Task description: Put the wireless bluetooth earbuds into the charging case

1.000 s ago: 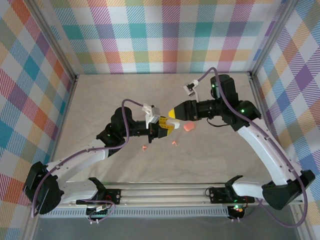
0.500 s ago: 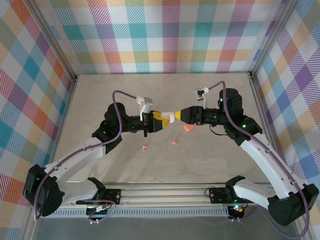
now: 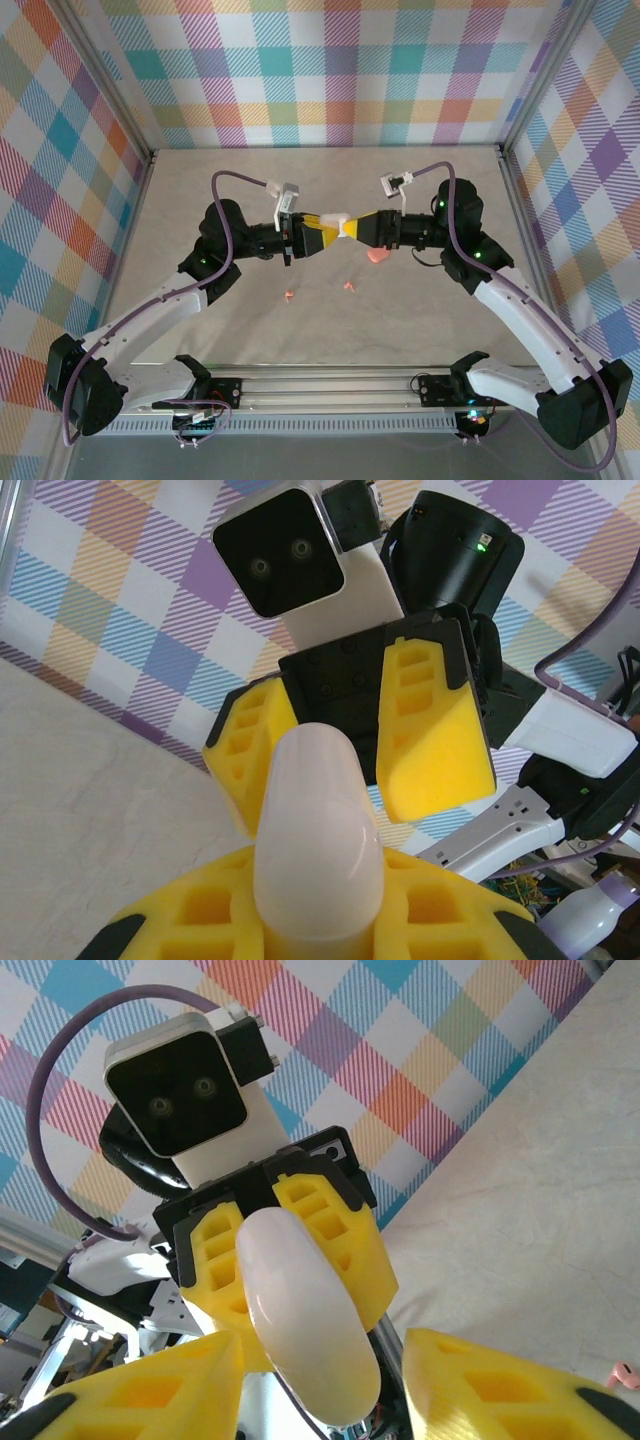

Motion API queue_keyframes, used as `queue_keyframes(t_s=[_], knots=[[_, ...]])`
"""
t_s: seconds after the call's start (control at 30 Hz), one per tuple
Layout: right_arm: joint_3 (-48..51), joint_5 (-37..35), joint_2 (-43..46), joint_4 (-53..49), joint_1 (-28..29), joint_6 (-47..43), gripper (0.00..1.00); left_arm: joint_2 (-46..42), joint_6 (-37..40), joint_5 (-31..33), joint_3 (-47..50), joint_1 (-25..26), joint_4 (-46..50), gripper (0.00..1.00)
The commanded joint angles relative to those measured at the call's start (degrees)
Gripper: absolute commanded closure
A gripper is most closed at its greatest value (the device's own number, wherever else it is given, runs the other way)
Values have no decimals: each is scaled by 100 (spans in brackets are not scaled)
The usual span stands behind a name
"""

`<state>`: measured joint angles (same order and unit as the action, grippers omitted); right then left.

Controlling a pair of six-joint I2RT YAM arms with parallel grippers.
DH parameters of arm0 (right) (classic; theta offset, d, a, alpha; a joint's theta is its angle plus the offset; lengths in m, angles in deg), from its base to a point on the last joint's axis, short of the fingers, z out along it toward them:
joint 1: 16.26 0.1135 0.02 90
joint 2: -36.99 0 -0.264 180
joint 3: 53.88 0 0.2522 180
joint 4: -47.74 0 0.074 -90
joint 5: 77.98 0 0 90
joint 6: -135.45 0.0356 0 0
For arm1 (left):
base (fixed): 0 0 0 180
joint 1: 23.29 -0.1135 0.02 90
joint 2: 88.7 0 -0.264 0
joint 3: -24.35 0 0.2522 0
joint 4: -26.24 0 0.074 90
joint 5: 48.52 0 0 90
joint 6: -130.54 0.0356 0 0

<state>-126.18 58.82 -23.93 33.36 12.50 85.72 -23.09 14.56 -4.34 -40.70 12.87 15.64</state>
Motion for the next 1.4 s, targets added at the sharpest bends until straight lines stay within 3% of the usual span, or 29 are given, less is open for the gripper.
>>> queue_keyframes(t_s=[0.0,0.37,0.67,0.7,0.8,0.93,0.97,1.0,1.07,1.23,1.37], knots=[[62,135,11,247,51,-10,58,-65,-209,-38,-194,-22,-377,100],[-120,397,-285,414,138,-8,65,57,-371,-157,-285,-22,-389,100],[-157,266,-428,367,139,-41,89,214,-161,-233,-425,-41,-7,100],[-157,210,-442,338,139,-54,90,210,-89,-204,-439,-47,82,95],[-190,-121,-497,71,135,-87,91,185,182,13,-532,-82,641,65],[-326,-652,-697,-449,128,-118,91,129,798,898,-797,-143,2184,40],[-362,-764,-773,-551,121,-101,91,128,1022,1243,-881,-153,2658,7],[-401,-871,-865,-640,122,-90,91,115,1194,1638,-943,-160,3085,0],[-521,-1051,-1088,-858,113,-64,91,55,1473,2462,-933,-184,3744,0],[-793,-1142,-2025,-1131,53,-136,91,-311,1310,3745,-190,-522,3858,0],[-1086,-1083,-2972,-928,25,-39,90,-479,555,3978,326,-1166,3934,0]])
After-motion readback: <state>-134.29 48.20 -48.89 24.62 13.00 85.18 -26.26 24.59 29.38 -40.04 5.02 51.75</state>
